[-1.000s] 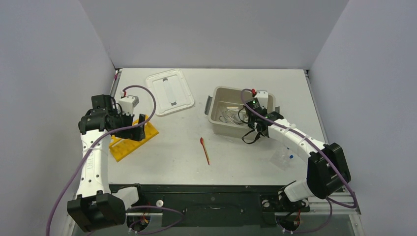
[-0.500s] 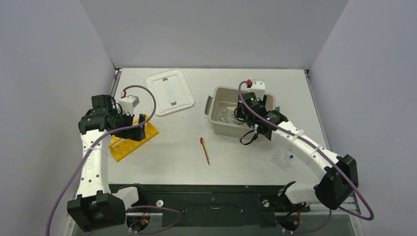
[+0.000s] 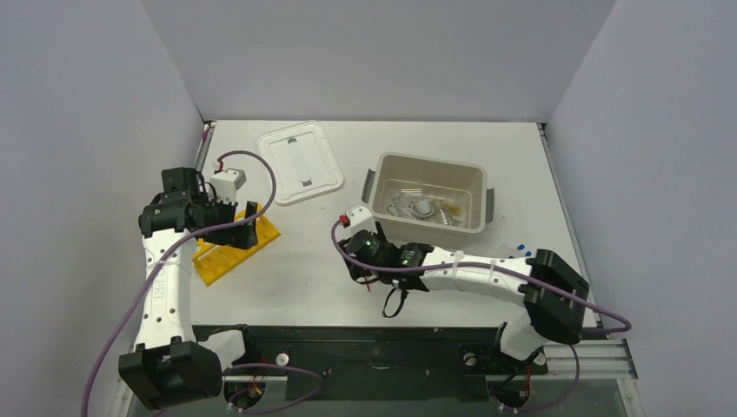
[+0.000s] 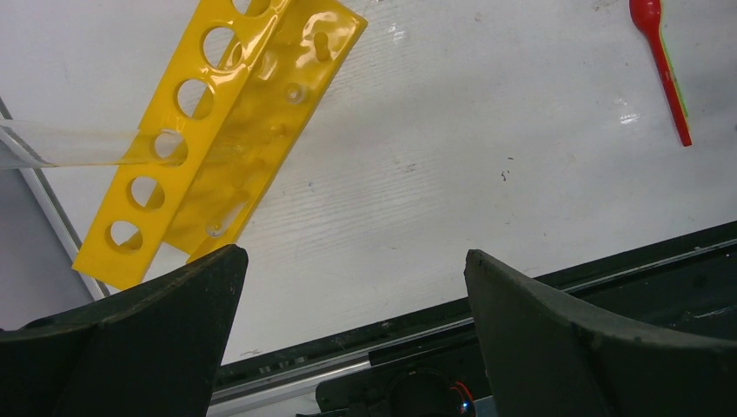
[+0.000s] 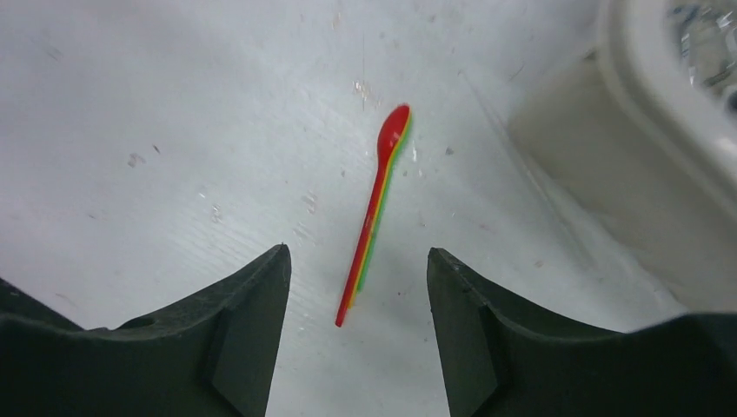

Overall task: Organize the chemistry lab equipment
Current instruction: Pick up the chemistry item at the center of the board.

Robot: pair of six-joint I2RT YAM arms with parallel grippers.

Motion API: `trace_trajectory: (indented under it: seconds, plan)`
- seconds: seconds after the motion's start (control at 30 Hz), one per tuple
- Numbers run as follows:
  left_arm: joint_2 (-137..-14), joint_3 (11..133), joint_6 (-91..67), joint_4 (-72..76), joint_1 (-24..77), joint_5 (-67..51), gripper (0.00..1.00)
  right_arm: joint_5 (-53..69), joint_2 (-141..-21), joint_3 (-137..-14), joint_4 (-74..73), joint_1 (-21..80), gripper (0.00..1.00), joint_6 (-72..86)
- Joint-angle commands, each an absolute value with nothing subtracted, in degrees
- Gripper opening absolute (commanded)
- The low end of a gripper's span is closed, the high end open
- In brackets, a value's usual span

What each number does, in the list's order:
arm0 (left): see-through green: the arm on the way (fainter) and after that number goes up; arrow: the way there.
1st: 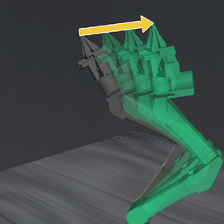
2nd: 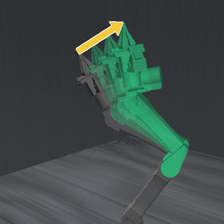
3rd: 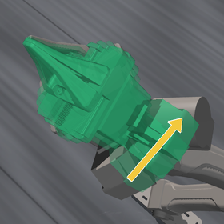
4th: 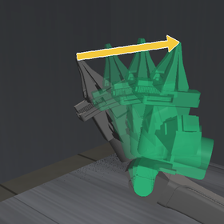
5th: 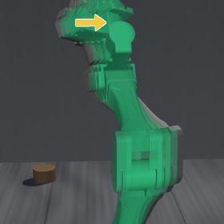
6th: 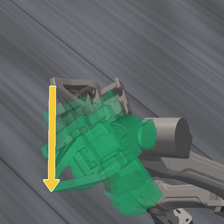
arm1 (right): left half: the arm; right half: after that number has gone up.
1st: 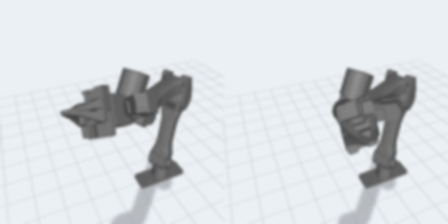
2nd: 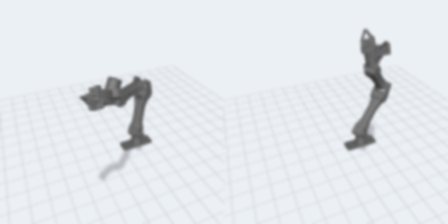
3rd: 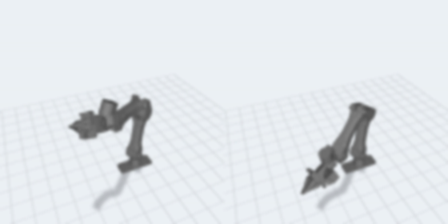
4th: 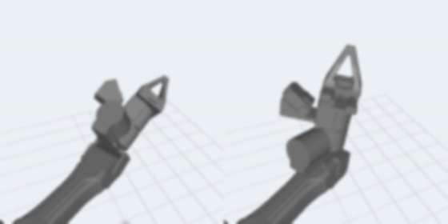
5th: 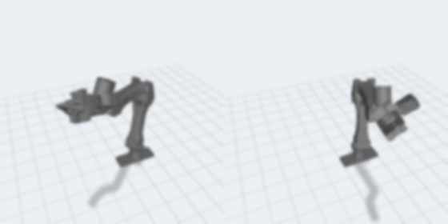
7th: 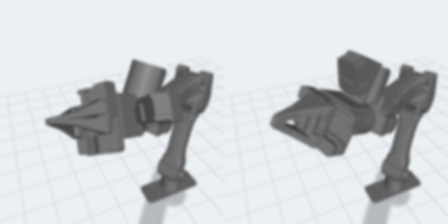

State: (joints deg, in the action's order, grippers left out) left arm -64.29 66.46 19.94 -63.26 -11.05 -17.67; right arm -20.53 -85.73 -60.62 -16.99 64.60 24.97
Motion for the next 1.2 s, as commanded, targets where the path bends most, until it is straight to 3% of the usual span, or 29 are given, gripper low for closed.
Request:
trace_trajectory:
  seconds: [0.0,0.33,0.57,0.63,0.77,0.87,1.17]
  plan:
    - [-63.02,67.7,20.12,-63.02,-11.38,-18.46,0.97,-16.77,-91.45,-58.17,-9.02,64.12,0.55,23.0]
    - [-62.14,67.44,20.52,-63.64,-11.36,-17.8,0.97,-14.59,-101.46,-58.66,-1.4,61.67,0.55,22.98]
    - [-62.85,68.71,20.71,-64.17,-11.35,-17.49,0.96,-15.16,-104.72,-57.53,0.33,60.19,0.48,23.32]
    - [-62.95,69.07,20.58,-64.0,-11.34,-17.4,0.96,-15.03,-105.35,-57.27,1.18,59.79,0.43,23.37]
    - [-63.04,68.9,20.18,-64.22,-11.38,-17.93,0.96,-14.62,-104.96,-55.92,2.41,59.59,0.25,23.78]
    - [-62.59,67.8,20.37,-64.0,-11.34,-17.3,0.97,-14.34,-104.47,-54.96,3.34,59.58,0.0,24.44]
    - [-63.11,67.52,20.0,-63.72,-11.41,-17.89,0.97,-11.84,-92.32,-58.42,-4.23,59.63,0.0,20.91]
